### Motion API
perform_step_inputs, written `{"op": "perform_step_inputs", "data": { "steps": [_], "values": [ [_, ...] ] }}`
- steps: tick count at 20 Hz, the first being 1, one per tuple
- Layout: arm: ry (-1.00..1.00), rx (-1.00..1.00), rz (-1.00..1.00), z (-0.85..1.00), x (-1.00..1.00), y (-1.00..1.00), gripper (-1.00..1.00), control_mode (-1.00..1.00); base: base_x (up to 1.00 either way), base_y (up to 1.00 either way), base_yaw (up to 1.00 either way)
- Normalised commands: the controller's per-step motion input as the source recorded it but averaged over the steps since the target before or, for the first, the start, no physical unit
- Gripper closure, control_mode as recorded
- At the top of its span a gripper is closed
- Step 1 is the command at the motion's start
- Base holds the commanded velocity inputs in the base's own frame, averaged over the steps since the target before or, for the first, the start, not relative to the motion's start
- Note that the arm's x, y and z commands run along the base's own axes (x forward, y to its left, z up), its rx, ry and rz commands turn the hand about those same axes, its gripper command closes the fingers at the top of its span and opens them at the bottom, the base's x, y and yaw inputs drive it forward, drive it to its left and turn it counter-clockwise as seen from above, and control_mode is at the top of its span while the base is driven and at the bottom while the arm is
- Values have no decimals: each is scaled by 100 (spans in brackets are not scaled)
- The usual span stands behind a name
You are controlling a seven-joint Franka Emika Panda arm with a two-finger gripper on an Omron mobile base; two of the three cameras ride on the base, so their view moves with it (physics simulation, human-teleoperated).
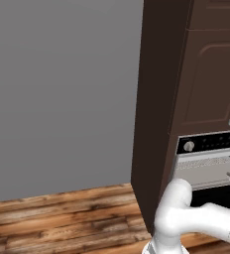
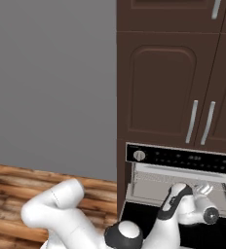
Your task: Take the fish from the oven and place it on the plate on the counter.
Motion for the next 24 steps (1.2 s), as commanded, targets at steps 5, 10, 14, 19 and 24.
{"op": "perform_step_inputs", "data": {
  "steps": [5,10,14,19,24],
  "values": [
    [45,23,-26,-42,3,0,-100,-100,0,0,0],
    [17,33,-16,-49,9,-8,-100,-100,0,0,0],
    [0,48,-14,-33,0,-16,-100,-100,0,0,0],
    [-5,52,-13,-7,0,-27,-100,-100,0,0,0],
    [0,38,-14,8,0,-34,-100,-100,0,0,0]
  ]
}}
